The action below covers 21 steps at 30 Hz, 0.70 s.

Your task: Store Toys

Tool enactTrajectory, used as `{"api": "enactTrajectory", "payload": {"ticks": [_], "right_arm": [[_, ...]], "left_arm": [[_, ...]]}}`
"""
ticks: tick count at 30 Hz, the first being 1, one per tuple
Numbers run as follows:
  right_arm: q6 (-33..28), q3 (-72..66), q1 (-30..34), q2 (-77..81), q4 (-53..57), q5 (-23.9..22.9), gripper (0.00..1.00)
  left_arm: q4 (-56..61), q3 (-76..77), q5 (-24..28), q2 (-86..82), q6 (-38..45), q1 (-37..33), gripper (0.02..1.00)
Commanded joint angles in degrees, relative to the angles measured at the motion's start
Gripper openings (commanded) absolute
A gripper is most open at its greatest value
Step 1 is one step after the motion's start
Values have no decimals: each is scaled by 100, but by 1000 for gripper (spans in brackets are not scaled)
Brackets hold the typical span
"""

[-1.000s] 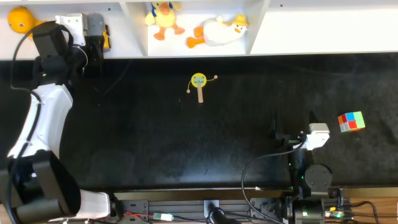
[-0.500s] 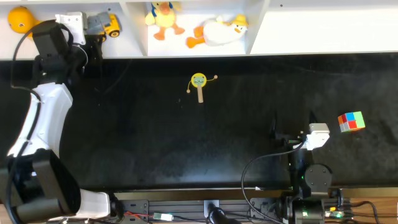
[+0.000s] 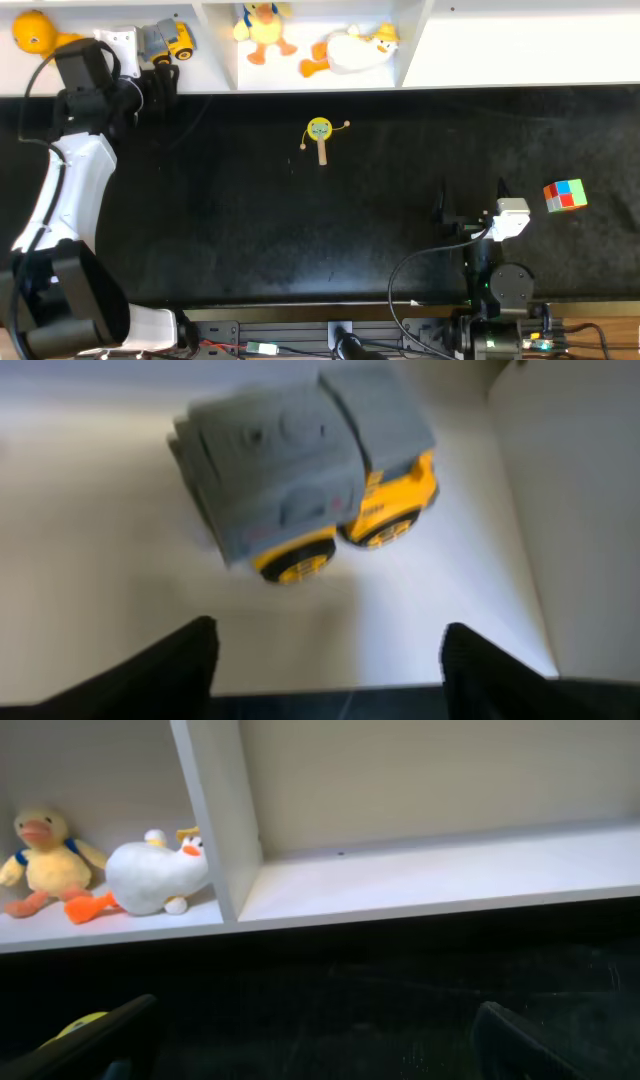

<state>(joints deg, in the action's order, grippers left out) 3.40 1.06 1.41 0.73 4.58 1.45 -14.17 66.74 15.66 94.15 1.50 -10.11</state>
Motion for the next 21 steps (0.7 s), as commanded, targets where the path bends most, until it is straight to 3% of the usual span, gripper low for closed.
{"api": "enactTrajectory", "payload": {"ticks": [1,8,14,21], "right_arm": [[48,-79,11,-52,-15,22,993],[48,-79,11,-52,-15,20,996],[48,-79,11,-52,-15,20,996],[48,-79,11,-52,-15,20,998]], "left_arm": [[-227,160,-201,-256,0,22,836],[-822,142,-431,-570,125,22,862],[-820,-219,-553,-1025,146,22,998],[-533,-1038,-551,-1665,144,22,998]]}}
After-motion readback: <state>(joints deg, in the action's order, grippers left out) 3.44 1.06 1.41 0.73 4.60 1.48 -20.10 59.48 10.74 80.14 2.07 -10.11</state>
